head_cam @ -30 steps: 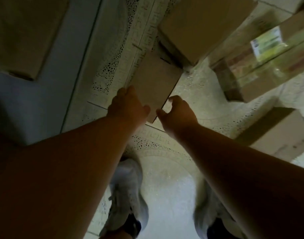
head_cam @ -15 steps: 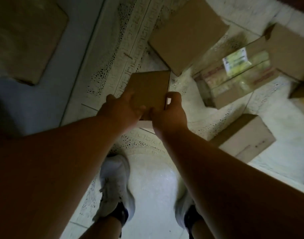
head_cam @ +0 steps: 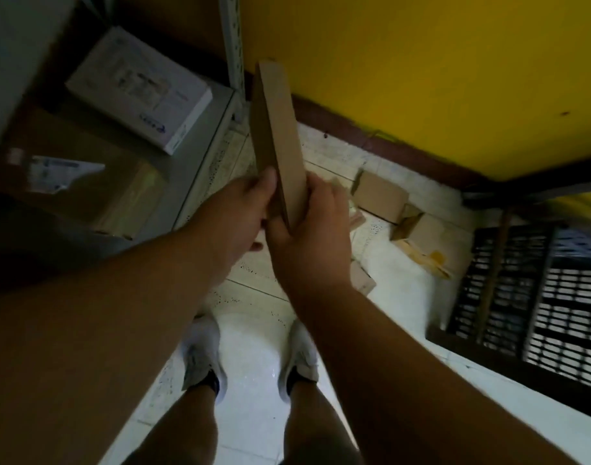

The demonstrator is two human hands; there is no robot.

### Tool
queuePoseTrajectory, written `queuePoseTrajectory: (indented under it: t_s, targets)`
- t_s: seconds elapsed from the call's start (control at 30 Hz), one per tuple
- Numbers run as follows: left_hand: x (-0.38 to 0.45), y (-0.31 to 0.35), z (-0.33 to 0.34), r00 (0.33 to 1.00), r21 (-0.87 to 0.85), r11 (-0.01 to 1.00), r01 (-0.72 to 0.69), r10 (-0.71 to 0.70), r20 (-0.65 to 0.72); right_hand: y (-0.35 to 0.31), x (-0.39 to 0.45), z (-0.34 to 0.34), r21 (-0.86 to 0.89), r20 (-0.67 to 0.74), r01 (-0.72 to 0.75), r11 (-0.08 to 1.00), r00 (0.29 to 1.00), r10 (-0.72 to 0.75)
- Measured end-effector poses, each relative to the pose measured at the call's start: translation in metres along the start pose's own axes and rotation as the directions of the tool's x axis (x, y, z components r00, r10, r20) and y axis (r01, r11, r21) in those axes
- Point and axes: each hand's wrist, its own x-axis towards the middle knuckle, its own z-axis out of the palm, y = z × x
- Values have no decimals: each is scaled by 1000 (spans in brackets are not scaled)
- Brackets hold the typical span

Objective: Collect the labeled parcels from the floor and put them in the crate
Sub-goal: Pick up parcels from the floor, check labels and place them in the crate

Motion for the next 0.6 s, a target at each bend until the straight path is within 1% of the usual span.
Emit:
queuePoseTrajectory:
  t_s: [0.1,0.17,0.27,0.37,0.43,0.47,0.53,0.6]
  targets:
    - [-55,70,8,994,-63,993,-99,102,45,-56,-4,-55,31,-42,52,998,998,-51]
    - [-86,107,17,990,-115,983,-141,144,14,-87,-11,-87,28,-67,116,993,991,-114]
    - [-126,143,21,981,-155,969,-190,182,-65,-124,-24,-124,3,-107,190,982,976,-189]
    - [-158,165,16,966,-125,959,-253,243,-90,-149,-41,-151,-28,-150,277,960,949,-278]
    - [-178,176,8,951,-78,951,-298,289,-107,-162,-53,-165,-4,-124,357,934,927,-354]
    - [-187,182,4,946,-61,948,-312,303,-118,-167,-57,-172,36,-85,392,919,918,-388]
    - [-204,192,-5,931,-54,938,-343,331,-156,-177,-61,-192,159,5,408,899,910,-414]
    - [-218,201,-8,910,-61,928,-367,344,-233,-186,-58,-212,221,16,420,880,901,-434]
